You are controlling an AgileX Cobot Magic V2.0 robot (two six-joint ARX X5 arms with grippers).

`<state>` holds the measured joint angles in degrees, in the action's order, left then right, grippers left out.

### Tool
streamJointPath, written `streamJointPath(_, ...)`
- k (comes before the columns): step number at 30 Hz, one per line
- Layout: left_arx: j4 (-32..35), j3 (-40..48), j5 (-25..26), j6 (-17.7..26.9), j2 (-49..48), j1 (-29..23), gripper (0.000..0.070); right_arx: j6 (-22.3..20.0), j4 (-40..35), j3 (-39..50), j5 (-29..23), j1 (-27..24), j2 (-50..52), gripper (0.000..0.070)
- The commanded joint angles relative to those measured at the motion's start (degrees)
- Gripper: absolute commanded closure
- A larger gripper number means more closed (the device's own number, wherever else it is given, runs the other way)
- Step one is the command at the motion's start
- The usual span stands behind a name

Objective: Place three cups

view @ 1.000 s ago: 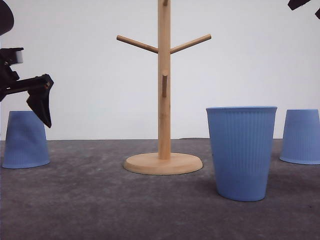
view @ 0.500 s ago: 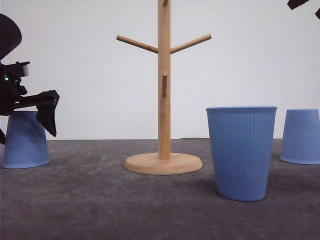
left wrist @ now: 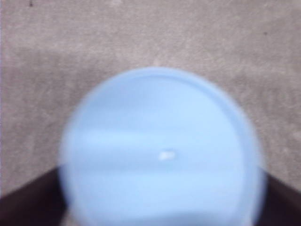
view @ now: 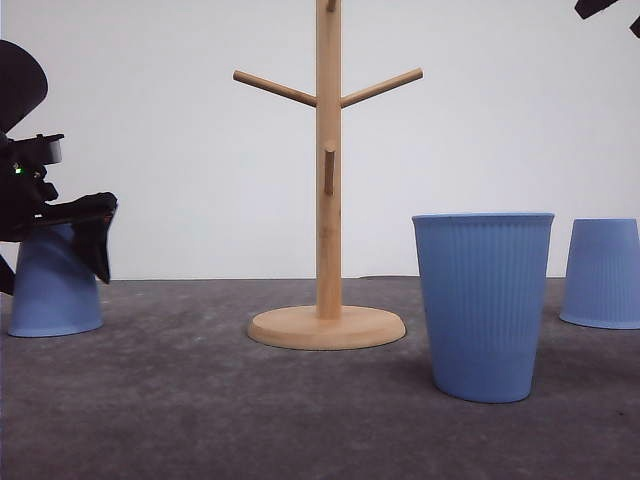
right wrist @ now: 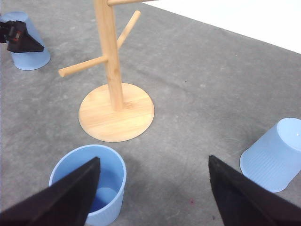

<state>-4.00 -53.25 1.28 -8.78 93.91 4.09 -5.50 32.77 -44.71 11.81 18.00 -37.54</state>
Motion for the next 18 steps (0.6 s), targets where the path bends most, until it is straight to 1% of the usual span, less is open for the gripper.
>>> streamJointPath(1, 0.3, -0.9, -0.1, 0.2, 0.9, 0.0, 0.0245, 1.0, -0.6, -0.9, -0.1, 0.3, -0.2, 0.0235)
streamJointPath(4, 0.3, -0.9, -0.1, 0.1, 0.9, 0.0, 0.0278, 1.0, -0.6, -0.9, -0.1, 0.2, -0.2, 0.0235)
streamJointPath(12, -0.8, -1.0, 0.0, 0.6, 0.0, 0.0, 0.0278, 2.1, -0.6, -0.9, -0.1, 0.2, -0.2, 0.0235)
streamJointPath(18, -3.3, -1.0, 0.8, 0.5, -3.7, 0.0, 0.0278, 2.1, -0.6, -0.9, -0.1, 0.2, -0.2, 0.0235)
